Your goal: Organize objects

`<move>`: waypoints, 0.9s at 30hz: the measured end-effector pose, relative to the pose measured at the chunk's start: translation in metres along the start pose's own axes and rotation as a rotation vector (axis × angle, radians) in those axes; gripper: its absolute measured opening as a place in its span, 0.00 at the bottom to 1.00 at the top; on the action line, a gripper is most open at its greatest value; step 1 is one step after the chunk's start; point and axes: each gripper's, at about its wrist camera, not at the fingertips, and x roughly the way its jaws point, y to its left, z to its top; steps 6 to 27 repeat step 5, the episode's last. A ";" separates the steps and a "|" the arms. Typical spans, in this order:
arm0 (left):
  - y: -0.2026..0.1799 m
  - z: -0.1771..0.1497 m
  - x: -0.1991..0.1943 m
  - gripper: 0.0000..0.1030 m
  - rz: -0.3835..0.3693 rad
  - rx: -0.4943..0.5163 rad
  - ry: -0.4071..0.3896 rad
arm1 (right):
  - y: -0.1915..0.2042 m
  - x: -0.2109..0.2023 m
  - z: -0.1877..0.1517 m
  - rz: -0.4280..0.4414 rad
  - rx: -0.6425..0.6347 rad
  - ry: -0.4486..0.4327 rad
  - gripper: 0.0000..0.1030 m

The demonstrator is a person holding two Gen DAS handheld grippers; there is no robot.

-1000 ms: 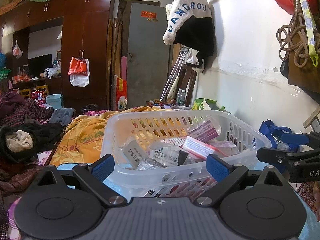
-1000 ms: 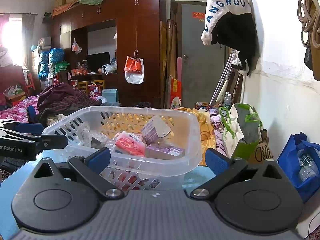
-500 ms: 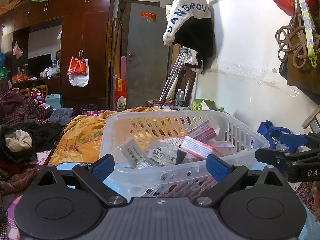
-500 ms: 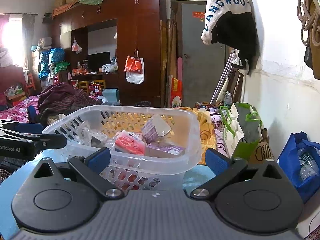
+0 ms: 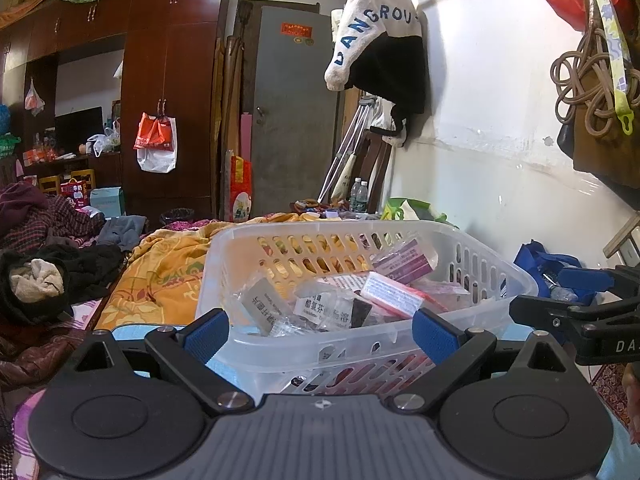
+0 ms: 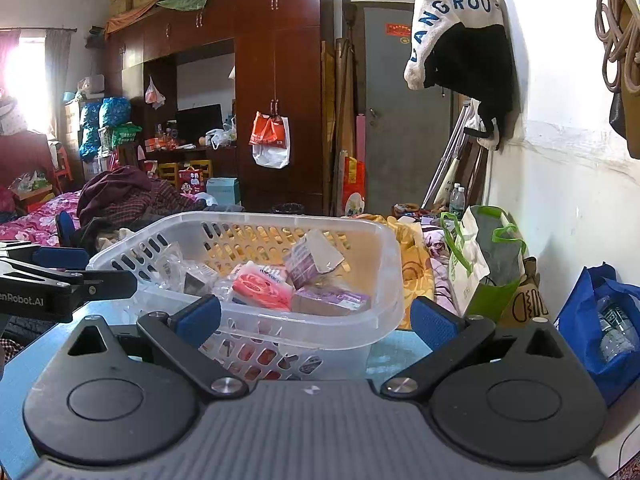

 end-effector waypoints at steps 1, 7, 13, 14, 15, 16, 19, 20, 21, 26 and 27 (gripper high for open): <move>0.001 -0.001 -0.001 0.97 -0.002 -0.003 -0.007 | 0.000 0.000 0.000 0.000 0.000 0.000 1.00; 0.000 -0.001 -0.005 0.97 0.003 0.004 -0.037 | -0.001 0.001 0.001 0.001 -0.004 0.002 1.00; 0.000 -0.001 -0.005 0.97 0.003 0.004 -0.037 | -0.001 0.001 0.001 0.001 -0.004 0.002 1.00; 0.000 -0.001 -0.005 0.97 0.003 0.004 -0.037 | -0.001 0.001 0.001 0.001 -0.004 0.002 1.00; 0.000 -0.001 -0.005 0.97 0.003 0.004 -0.037 | -0.001 0.001 0.001 0.001 -0.004 0.002 1.00; 0.000 -0.001 -0.005 0.97 0.003 0.004 -0.037 | -0.001 0.001 0.001 0.001 -0.004 0.002 1.00; 0.000 -0.001 -0.005 0.97 0.003 0.004 -0.037 | -0.001 0.001 0.001 0.001 -0.004 0.002 1.00; 0.000 -0.001 -0.005 0.97 0.003 0.004 -0.037 | -0.001 0.001 0.001 0.001 -0.004 0.002 1.00; 0.000 -0.001 -0.005 0.97 0.003 0.004 -0.037 | -0.001 0.001 0.001 0.001 -0.004 0.002 1.00; 0.000 -0.001 -0.005 0.97 0.003 0.004 -0.037 | -0.001 0.001 0.001 0.001 -0.004 0.002 1.00; 0.000 -0.001 -0.005 0.97 0.003 0.004 -0.037 | -0.001 0.001 0.001 0.001 -0.004 0.002 1.00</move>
